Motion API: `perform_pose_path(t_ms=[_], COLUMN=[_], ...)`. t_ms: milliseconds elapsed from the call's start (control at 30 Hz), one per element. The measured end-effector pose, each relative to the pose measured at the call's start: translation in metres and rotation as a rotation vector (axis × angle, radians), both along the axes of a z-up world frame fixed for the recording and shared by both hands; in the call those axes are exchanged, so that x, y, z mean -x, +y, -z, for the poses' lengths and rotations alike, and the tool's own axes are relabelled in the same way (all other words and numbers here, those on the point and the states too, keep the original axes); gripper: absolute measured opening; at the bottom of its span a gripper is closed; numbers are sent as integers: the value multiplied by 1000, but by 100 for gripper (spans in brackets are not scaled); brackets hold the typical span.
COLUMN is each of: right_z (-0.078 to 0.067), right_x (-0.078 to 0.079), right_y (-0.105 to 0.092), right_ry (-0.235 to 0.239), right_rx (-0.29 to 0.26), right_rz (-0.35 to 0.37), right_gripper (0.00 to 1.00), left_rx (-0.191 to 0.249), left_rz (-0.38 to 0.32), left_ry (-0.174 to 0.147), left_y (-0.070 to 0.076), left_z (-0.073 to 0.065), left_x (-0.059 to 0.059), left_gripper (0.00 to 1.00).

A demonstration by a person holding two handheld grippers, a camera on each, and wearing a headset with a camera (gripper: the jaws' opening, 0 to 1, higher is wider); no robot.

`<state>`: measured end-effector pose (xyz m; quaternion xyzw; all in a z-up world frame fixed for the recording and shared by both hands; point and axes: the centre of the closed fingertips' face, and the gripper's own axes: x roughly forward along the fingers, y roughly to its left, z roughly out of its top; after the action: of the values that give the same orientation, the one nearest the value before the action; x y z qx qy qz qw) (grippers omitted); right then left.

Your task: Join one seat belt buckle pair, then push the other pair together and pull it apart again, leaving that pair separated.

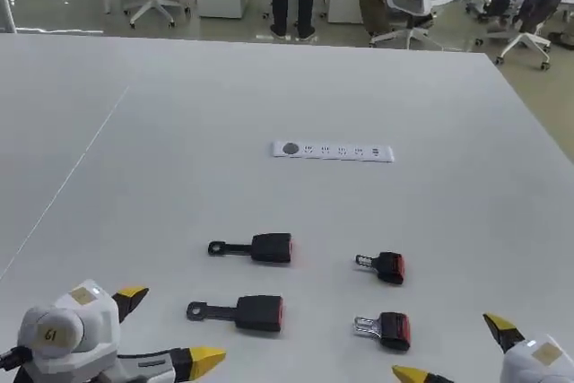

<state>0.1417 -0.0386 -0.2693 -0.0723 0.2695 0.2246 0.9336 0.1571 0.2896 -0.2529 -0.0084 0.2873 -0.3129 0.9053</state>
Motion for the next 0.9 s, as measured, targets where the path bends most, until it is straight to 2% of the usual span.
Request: perform_pose_path(t_ms=[400, 900], right_z=[-2, -2], right_x=[0, 3], right_y=[1, 0], right_ry=[-6, -10], right_rx=[-5, -13], right_rz=[-1, -2], right_gripper=[99, 99], left_rx=[1, -4], left_rz=[0, 2], left_ry=[-3, -2], left_y=[0, 0], left_z=[-2, -3], left_x=[-1, 3], left_gripper=[100, 100])
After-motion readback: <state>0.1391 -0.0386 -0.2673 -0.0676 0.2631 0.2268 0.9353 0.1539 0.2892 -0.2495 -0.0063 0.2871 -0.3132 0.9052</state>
